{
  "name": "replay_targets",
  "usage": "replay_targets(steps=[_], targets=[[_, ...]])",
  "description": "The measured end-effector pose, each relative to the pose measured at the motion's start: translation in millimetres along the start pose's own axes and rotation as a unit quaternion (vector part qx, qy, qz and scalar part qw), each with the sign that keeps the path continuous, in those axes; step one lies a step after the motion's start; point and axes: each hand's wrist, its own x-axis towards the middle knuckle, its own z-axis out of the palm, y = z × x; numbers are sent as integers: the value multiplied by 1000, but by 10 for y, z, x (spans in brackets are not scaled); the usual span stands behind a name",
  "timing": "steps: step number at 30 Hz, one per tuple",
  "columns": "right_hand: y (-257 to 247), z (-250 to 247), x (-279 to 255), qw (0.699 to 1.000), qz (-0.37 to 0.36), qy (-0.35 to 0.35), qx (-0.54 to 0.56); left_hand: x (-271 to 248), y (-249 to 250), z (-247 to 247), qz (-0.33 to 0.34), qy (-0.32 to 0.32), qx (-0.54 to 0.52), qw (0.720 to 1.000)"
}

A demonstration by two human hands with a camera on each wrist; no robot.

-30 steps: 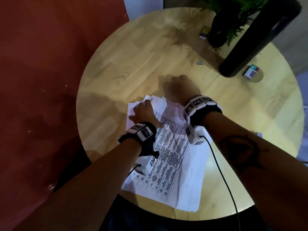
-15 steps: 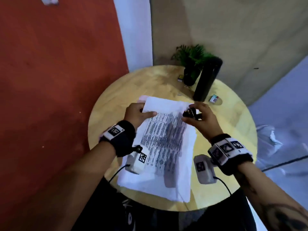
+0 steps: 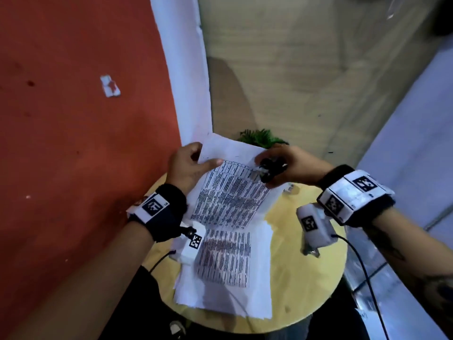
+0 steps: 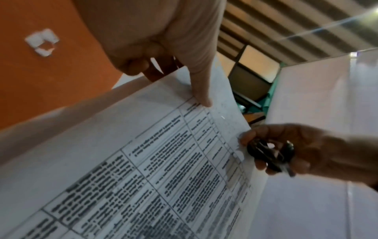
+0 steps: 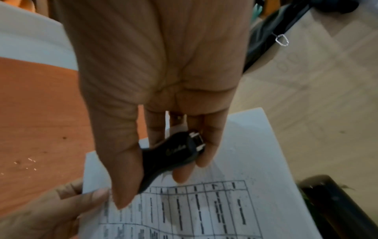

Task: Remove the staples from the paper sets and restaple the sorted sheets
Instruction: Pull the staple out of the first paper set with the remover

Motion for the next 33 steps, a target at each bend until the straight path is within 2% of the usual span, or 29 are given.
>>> replay_targets(steps=[1,2,3,5,7,9,12,15,17,19,22,24,26,33], targets=[[-65,-61,-38,1000,-2,0,0,6,79,-28,56,38,77,995],[-136,-131,-82,1000,-5,0,-3,6,223,-57,122,74,183,973],[-195,-186,-124,1000,-10,-3,-6,3,360,-74,175,94,279,940],[-305,-282,-204,999,-21,-16,-20,-30,690,-44,215,63,402,888],[-371,-344,-267,999,-26,-28,-16,7,866,26,192,-33,444,875],[-373,-377,-308,999,-28,-29,0,73,890,59,135,-121,422,889],[-317,-390,-346,999,-44,-28,1,110,851,54,70,-202,264,941],[-253,-384,-356,999,-39,-30,22,105,808,109,39,-254,181,949],[-212,-366,-363,998,-31,-43,45,118,774,139,21,-264,169,949],[-165,-326,-359,998,-47,-7,41,104,771,143,14,-270,158,950],[-138,-218,-375,981,-80,164,59,88,751,129,6,-259,148,954],[-187,-108,-404,960,-136,245,4,60,766,127,-6,-245,153,958],[-253,4,-424,947,-186,251,-77,32,756,130,-27,-229,139,963],[-410,173,-438,922,-206,260,-199,-17,753,123,-51,-247,94,963]])
